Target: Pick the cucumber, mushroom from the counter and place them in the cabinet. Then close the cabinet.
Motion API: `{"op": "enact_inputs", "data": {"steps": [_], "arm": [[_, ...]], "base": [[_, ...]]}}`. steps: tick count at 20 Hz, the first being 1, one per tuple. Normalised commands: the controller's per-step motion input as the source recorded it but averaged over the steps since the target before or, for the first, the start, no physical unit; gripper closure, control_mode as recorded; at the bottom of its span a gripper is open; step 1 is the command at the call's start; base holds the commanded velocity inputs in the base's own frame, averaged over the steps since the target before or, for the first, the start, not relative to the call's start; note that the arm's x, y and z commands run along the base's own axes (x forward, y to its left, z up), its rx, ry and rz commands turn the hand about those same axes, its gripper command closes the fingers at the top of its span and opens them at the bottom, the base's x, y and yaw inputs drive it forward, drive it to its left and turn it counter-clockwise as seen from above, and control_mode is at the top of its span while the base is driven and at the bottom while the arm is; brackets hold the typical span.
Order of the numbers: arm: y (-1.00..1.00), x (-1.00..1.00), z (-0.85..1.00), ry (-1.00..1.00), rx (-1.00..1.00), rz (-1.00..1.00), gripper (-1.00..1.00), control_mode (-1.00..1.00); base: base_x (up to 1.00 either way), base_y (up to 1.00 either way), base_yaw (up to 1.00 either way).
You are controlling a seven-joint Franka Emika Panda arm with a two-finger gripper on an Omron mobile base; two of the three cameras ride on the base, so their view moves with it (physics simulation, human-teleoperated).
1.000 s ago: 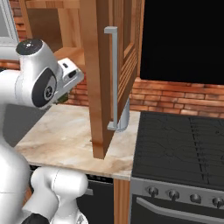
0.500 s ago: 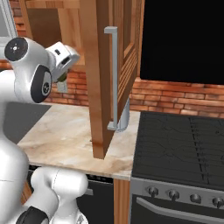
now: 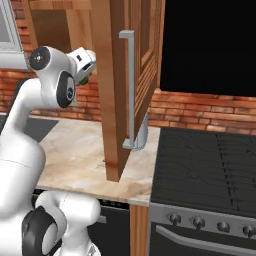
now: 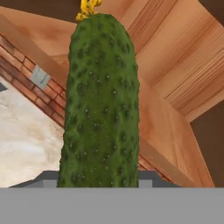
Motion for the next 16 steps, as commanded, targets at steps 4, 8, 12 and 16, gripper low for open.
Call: {"op": "enact_inputs", "data": {"steps": [4,8,12,16], "arm": [[-0.01,0.93,0.04,0.0,0.05,0.0,1.0,-1.0],[-0.01,0.89,0.0,0.01,0.03,0.0,1.0,-1.0],[-0.02,0.8,0.0,0.0,0.03,0.0,1.0,-1.0],[0.0,0.82,-0.03,0.0,0.0,0.0,1.0,-1.0]], "base": [[0.0,0.0,0.0],[0.0,0.0,0.0],[0.0,0.0,0.0],[0.0,0.0,0.0]]}}
